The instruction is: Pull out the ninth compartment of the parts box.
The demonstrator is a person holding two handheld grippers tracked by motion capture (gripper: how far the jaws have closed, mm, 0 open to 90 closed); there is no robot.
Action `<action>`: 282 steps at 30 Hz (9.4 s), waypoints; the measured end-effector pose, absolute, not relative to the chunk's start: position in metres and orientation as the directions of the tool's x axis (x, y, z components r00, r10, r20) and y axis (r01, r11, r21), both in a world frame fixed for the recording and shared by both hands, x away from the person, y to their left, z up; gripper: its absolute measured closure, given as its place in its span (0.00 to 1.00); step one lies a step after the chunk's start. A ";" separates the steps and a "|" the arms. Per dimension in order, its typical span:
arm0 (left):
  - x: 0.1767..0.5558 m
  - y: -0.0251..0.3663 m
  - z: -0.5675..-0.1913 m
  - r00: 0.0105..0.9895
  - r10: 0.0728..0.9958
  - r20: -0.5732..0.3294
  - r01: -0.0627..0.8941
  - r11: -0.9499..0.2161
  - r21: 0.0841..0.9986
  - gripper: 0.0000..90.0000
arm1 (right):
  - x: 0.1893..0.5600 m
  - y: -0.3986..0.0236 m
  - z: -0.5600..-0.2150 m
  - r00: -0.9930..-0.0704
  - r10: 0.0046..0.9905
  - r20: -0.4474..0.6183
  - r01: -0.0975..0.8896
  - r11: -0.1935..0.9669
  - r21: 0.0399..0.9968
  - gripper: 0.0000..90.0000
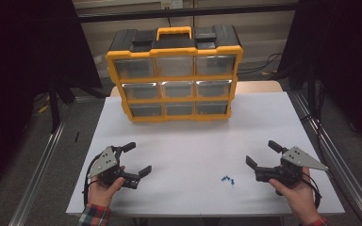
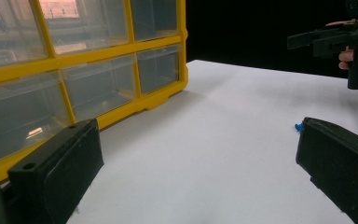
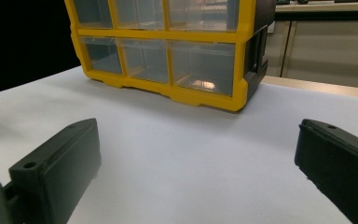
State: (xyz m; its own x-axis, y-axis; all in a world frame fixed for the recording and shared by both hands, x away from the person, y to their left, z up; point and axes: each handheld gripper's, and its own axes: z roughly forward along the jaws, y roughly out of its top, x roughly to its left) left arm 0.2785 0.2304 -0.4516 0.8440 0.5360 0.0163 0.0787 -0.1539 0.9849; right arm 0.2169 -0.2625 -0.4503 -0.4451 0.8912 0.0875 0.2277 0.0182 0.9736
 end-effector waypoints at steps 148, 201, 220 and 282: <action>0.283 0.230 -0.454 0.866 0.501 0.004 0.076 -0.139 0.987 0.00 | 0.387 -0.163 -0.451 -0.240 0.970 0.045 0.256 0.018 0.967 0.02; 0.282 0.230 -0.454 0.846 0.532 0.017 0.086 -0.168 0.982 0.00 | 0.391 -0.149 -0.464 -0.150 0.535 -0.832 0.069 0.845 0.531 0.32; 0.283 0.231 -0.454 0.866 0.501 0.008 0.077 -0.149 0.986 0.00 | 0.394 -0.142 -0.475 -0.084 0.266 -0.960 0.040 0.964 0.264 0.56; 0.284 0.235 -0.454 0.859 0.512 0.006 0.069 -0.127 0.989 0.00 | 0.375 -0.140 -0.479 -0.085 0.067 -0.994 0.015 0.998 0.065 0.88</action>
State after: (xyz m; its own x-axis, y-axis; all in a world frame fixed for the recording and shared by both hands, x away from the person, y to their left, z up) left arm 0.2837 0.2347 -0.4537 0.8590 0.5119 0.0055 0.0693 -0.1270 0.9895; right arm 0.3746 -0.1400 -0.4788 -0.0849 0.0665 -0.9942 0.0153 0.9977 0.0655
